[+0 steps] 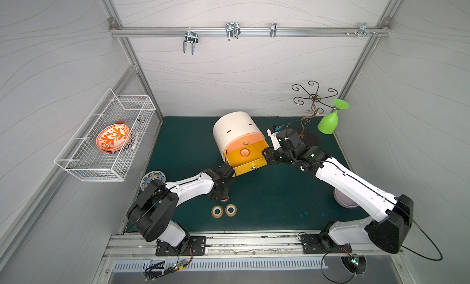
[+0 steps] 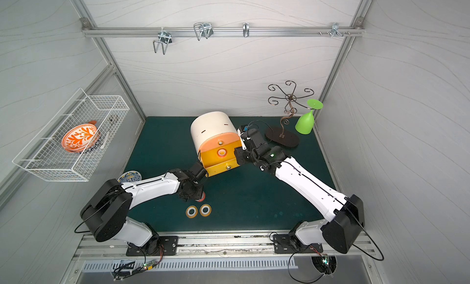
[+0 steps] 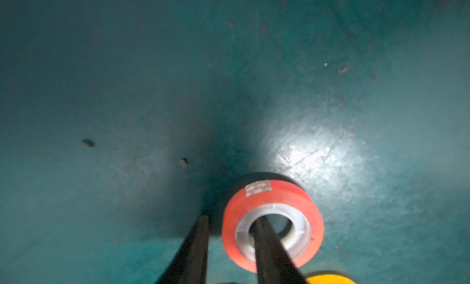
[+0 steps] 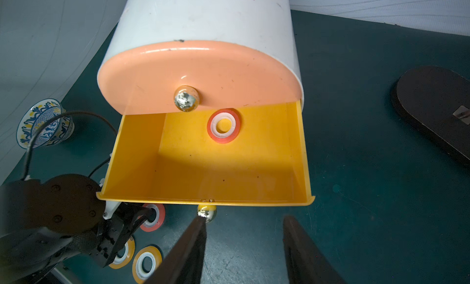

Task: Place the transparent tape into the drawer according to color
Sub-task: Pick up the tape from the center of the board, then place the tape in the drawer.

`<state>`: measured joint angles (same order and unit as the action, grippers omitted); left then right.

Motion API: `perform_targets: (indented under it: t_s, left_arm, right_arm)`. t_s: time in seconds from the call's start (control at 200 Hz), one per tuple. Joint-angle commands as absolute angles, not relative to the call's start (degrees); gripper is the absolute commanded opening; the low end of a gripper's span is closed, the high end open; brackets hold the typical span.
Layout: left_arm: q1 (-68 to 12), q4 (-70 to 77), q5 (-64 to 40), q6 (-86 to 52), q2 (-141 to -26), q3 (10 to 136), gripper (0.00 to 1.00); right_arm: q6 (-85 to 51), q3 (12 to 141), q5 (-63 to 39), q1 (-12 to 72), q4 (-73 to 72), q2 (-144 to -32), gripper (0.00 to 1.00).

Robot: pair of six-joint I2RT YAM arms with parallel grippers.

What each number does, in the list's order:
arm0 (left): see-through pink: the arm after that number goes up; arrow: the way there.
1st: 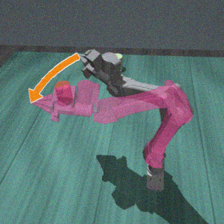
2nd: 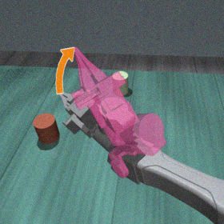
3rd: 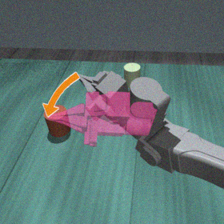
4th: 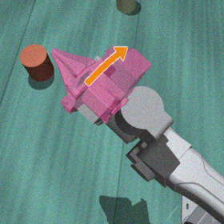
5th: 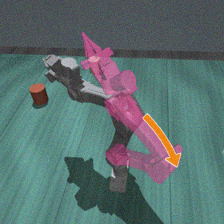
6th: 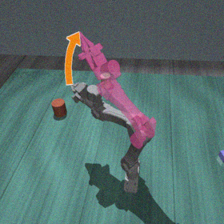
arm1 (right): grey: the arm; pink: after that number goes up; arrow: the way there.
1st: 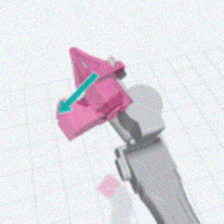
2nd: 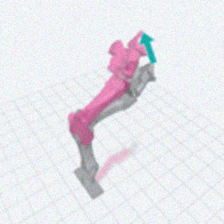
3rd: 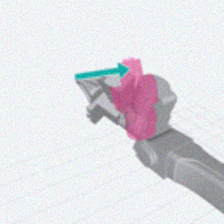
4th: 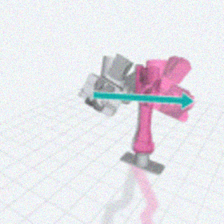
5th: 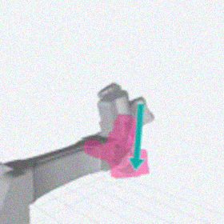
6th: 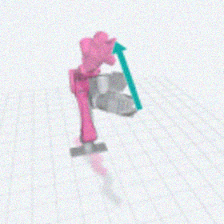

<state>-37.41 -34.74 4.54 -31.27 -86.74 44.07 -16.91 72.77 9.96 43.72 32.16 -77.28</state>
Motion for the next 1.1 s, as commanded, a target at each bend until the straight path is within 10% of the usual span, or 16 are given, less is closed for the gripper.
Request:
perform_targets:
  t_s: [0.0,0.235,1.096]
  left_arm:
    - [-37.3,-34.8,2.4,-30.9,-88.4,44.9,0.23]
    - [-37.1,-35.5,3.0,-31.1,-86.4,44.6,0.0]
    - [-34.4,-51.1,15.1,-28.2,-65.2,57.9,0.0]
  right_arm:
    - [-16.8,71.7,9.0,43.1,33.1,-75.6,0.53]
    - [-18.8,68.2,6.5,41.5,32.5,-73.4,0.56]
    - [-20.8,63.9,3.0,39.0,32.4,-69.2,0.99]
